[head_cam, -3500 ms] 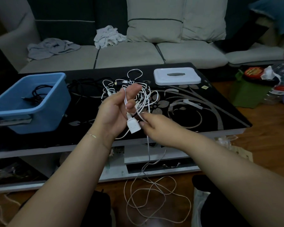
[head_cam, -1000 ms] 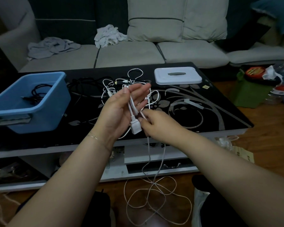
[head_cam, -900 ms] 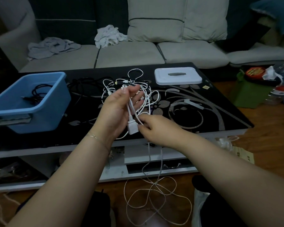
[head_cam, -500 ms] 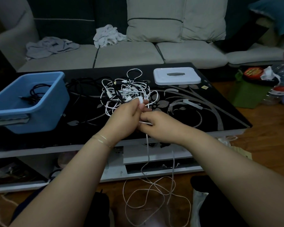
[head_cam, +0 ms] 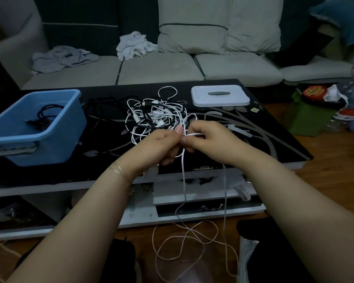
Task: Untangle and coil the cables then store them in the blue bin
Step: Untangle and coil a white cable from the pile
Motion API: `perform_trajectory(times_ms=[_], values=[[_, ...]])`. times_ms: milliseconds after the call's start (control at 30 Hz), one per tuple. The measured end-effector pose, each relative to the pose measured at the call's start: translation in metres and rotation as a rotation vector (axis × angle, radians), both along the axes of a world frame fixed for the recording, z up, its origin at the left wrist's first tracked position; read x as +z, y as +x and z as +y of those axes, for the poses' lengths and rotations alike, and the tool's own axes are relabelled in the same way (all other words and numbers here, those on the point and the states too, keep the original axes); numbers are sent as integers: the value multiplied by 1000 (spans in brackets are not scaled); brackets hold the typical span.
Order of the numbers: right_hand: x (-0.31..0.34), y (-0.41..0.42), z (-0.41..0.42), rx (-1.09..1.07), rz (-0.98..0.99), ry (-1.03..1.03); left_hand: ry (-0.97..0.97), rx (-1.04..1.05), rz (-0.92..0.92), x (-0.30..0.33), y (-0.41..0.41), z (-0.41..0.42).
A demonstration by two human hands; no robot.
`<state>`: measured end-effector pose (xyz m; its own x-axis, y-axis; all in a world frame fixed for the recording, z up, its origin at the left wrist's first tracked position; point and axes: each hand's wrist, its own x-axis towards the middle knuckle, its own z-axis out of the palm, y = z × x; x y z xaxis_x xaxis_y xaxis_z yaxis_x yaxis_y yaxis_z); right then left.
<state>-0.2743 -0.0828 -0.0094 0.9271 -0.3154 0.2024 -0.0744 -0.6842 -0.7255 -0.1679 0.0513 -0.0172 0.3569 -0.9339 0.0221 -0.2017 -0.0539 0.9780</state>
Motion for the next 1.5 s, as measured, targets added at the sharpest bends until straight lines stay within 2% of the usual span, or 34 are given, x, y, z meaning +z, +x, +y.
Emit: perform_trajectory(times_ms=[100,167,367,467,568,735,868,902,968,1169,1269,1402,1469,1503], values=[[1,-1,-4,71,-51,226,-12,-2,-5,-2,1,2],[-3,0,-5,79,-52,327,-55,0,66,-4,-2,0],[-13,10,11,-68,-173,514,-225,-94,325,-5,-4,-5],[-17,14,16,-139,-200,584,-254,-64,436,-3,-10,-8],[-17,15,22,-120,-215,649,-279,-15,546,-3,-13,-9],[-28,22,21,-168,-174,422,-274,73,687,0,-10,-7],[-29,17,25,-196,67,-45,-298,72,735,3,-11,-9],[-28,16,28,-194,104,-131,-309,88,723,3,-11,-9],[-24,15,34,-176,144,-178,-330,129,667,3,-10,-9],[-23,13,41,-32,201,-144,-447,284,531,0,1,-9],[-24,14,40,7,224,-196,-436,358,453,-2,-1,-12],[-19,10,37,42,266,-350,-281,441,95,-7,-5,-15],[-15,8,38,43,243,-332,-216,450,-63,-10,-2,-14],[-15,8,37,46,226,-291,-165,456,-216,-12,2,-13]])
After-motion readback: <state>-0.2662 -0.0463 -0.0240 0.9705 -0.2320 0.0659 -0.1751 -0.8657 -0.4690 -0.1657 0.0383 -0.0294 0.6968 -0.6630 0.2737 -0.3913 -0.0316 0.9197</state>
